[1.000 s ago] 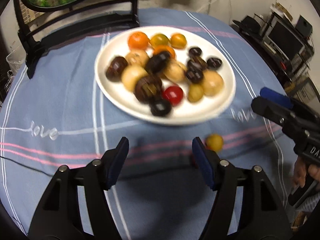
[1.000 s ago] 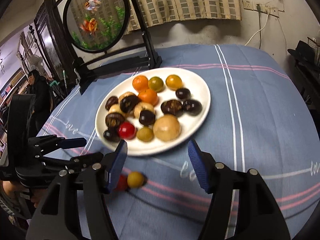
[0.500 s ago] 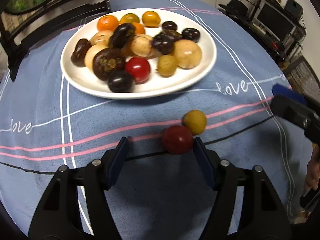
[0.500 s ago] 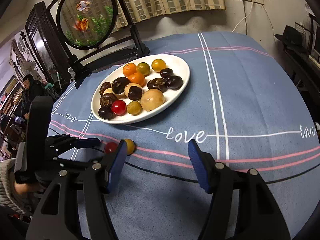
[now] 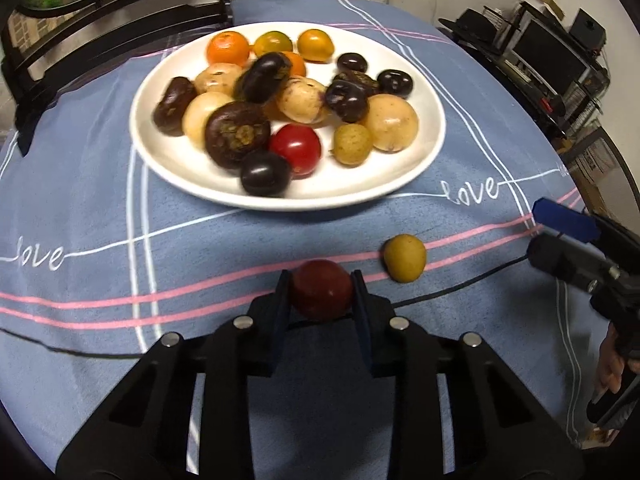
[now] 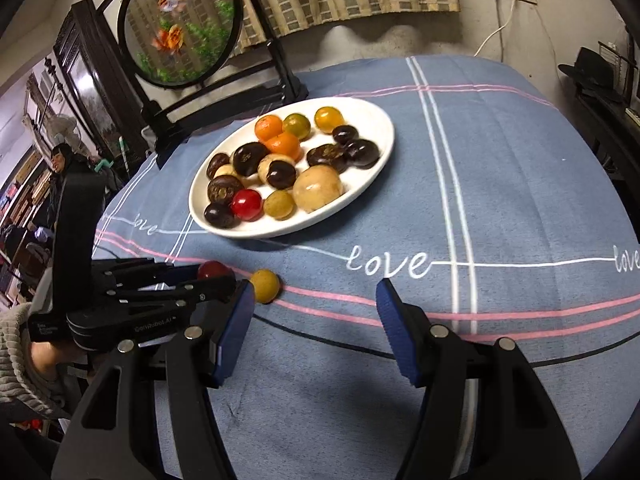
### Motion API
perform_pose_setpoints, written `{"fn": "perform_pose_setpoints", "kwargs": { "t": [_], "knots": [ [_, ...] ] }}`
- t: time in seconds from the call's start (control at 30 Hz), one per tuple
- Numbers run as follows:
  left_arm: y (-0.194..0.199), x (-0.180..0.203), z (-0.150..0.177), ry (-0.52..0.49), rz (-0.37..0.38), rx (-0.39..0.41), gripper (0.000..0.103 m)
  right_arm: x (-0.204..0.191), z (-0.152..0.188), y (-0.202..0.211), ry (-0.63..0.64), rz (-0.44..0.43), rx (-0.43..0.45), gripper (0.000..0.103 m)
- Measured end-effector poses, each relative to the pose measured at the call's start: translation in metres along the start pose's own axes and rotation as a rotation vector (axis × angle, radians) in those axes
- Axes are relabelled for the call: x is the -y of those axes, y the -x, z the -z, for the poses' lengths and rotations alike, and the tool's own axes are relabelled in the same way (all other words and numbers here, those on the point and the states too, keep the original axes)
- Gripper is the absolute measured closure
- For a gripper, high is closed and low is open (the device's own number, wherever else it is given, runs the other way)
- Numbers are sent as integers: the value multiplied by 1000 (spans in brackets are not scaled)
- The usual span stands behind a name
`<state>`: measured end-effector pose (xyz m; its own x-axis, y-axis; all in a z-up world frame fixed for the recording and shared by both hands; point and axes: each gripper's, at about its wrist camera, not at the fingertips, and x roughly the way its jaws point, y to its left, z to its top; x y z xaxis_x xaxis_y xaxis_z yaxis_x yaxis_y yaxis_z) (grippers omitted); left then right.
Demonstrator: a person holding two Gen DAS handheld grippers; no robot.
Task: Organize fruits
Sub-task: 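Grasp the red cherry tomato with the left tool while the right tool grasps the yellow fruit, then carry the tomato and yellow fruit to the plate and open both tools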
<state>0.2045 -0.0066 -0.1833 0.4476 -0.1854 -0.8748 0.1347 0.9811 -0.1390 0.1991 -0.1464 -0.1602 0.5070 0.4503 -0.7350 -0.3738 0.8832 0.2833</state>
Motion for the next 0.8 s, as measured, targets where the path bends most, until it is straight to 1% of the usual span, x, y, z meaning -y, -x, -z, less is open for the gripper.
{"fn": "perform_pose_setpoints", "kwargs": {
  "t": [0.1, 0.17, 0.23, 0.3, 0.37, 0.4, 0.47, 0.57, 0.73, 0.8],
  "knots": [
    [11, -9, 2, 24, -16, 14, 73, -18, -2, -16, 70, -17, -40, 40],
    [18, -15, 4, 31, -44, 25, 73, -28, -2, -27, 104, -28, -61, 40],
    [23, -22, 6, 52, -59, 29, 73, -39, -4, -40, 143, -36, -79, 44],
    [27, -29, 9, 76, -79, 32, 73, -45, -6, -50, 163, -41, -93, 53],
    [30, -34, 13, 91, -89, 32, 73, -47, -7, -61, 171, -38, -111, 55],
    [30, -37, 15, 98, -94, 30, 73, -47, -8, -67, 174, -41, -120, 58],
    [31, -41, 18, 113, -102, 28, 73, -48, -8, -76, 178, -41, -136, 59],
    [33, -45, 21, 129, -109, 27, 73, -49, -6, -84, 192, -29, -153, 77],
    [38, -49, 26, 149, -123, 27, 73, -48, -6, -81, 191, -37, -156, 78],
    [46, -46, 27, 145, -130, 40, 73, -48, -3, -70, 178, -40, -148, 78]
  ]
}}
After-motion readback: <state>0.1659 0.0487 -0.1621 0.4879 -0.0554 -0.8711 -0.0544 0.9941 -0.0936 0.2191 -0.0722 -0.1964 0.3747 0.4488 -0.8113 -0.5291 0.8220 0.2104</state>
